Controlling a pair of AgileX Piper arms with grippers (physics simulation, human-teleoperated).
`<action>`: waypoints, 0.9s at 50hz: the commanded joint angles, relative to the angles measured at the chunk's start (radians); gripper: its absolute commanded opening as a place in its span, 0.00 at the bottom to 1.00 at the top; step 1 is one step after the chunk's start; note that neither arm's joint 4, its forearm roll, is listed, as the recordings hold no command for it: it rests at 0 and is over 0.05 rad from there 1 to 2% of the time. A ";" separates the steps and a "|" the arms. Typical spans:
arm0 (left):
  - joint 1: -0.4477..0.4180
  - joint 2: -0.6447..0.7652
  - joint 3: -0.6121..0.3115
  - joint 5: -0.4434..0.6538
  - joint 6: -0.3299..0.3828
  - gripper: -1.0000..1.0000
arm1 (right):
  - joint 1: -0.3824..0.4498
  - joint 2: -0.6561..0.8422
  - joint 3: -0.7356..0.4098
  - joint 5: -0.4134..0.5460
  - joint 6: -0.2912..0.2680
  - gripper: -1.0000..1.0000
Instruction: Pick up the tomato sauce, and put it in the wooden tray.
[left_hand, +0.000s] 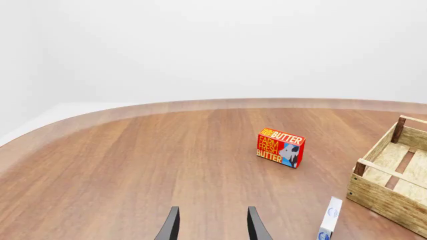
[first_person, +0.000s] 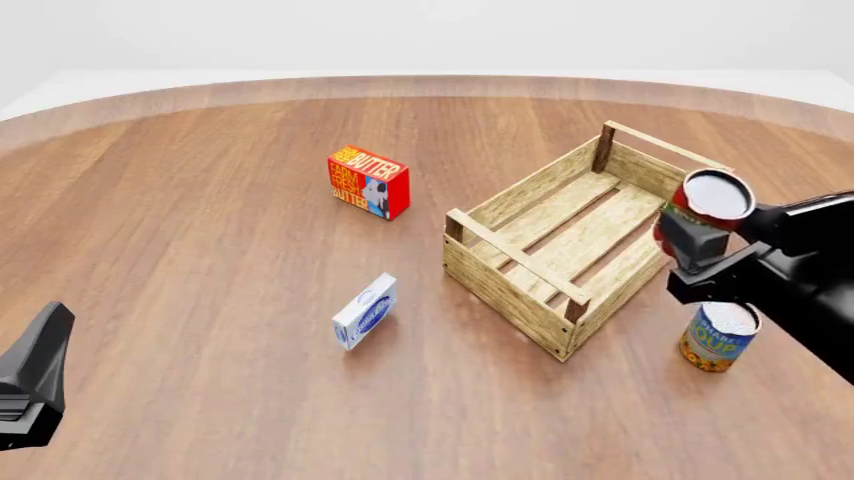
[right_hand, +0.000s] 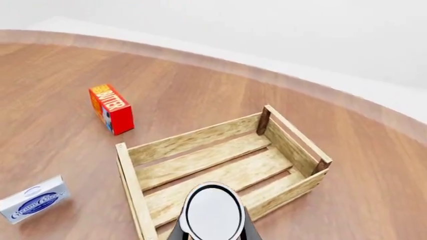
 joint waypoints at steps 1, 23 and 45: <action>0.000 0.000 0.000 0.000 0.000 1.00 | 0.014 0.056 -0.064 -0.005 0.001 0.00; 0.000 0.000 0.000 0.000 0.000 1.00 | 0.015 0.202 -0.183 -0.030 -0.025 0.00; 0.000 0.000 0.000 0.000 0.000 1.00 | 0.033 0.337 -0.285 -0.034 -0.050 0.00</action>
